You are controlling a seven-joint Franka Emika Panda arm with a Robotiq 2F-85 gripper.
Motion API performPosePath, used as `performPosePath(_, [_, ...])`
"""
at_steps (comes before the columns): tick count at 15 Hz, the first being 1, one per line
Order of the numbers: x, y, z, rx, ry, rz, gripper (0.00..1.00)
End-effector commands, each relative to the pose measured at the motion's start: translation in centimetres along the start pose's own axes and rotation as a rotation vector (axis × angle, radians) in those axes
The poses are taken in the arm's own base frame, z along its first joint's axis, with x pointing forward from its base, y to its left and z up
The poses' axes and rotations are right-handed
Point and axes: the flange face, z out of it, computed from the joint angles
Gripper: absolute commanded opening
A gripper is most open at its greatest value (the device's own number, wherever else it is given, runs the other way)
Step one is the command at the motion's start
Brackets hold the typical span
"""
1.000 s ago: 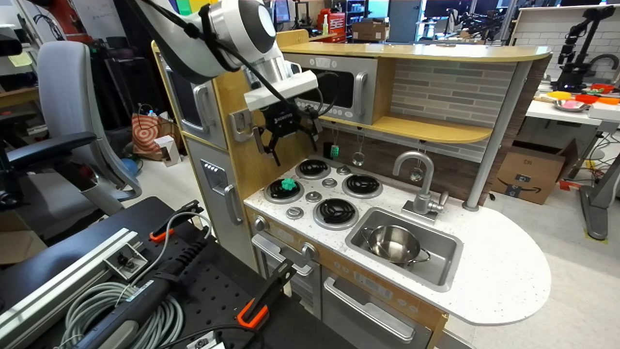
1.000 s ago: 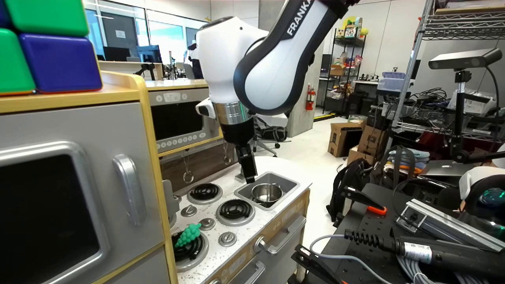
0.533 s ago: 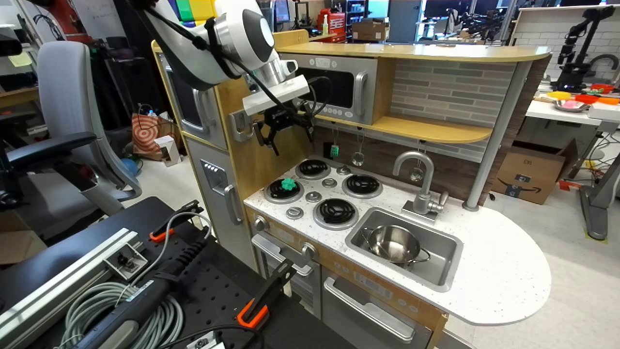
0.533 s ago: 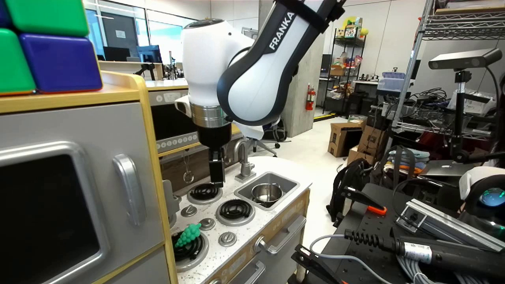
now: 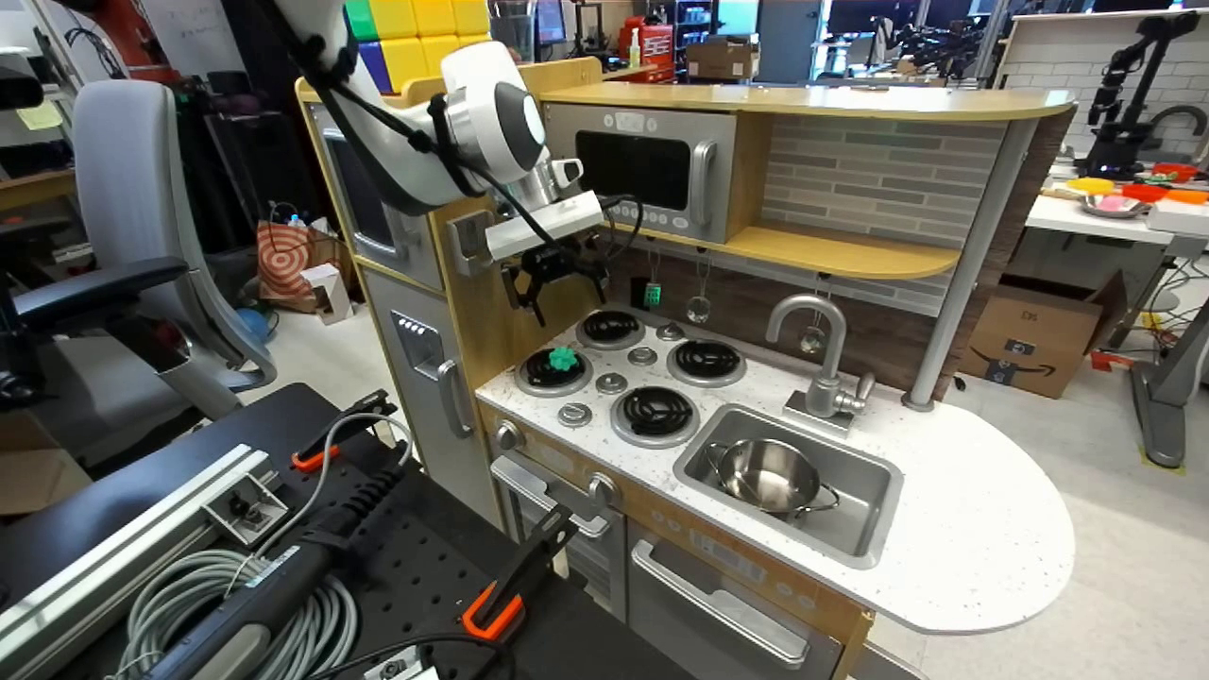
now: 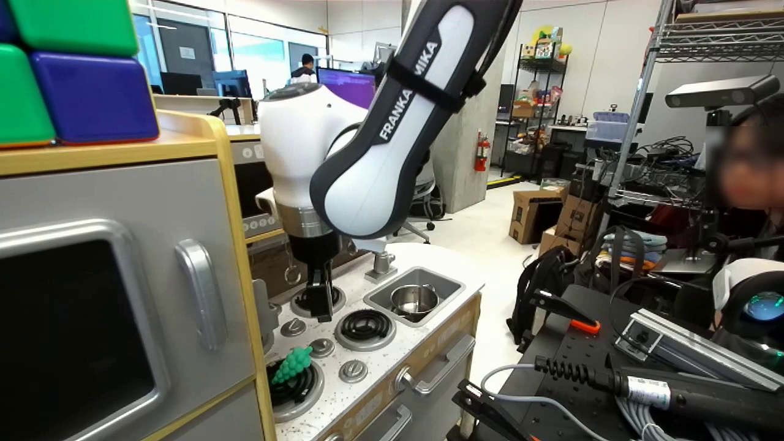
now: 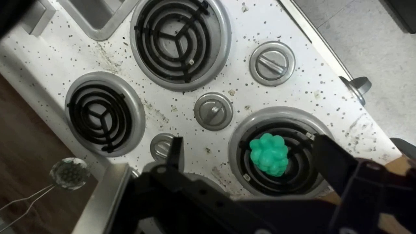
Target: Remove the plastic green grapes from the stove and place it in the silver pot in the sink
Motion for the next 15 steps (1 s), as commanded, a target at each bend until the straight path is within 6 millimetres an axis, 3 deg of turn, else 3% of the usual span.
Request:
performPosePath(1, [2.4,-0.7,3.9,0.004,-0.054,-0.019,1.00])
performPosePath(3, [3.1,-1.3,3.7,0.006,-0.060,-0.050,1.00])
performPosePath(4, [1.5,-1.1,4.1,0.017,-0.041,-0.023,1.00])
performPosePath(9, [1.6,-1.3,4.4,0.016,-0.045,-0.027,1.00])
performPosePath(11, [-0.8,-1.1,3.9,-0.015,0.019,-0.019,1.00])
performPosePath(15, [-3.0,-2.0,5.1,-0.025,0.237,0.065,1.00])
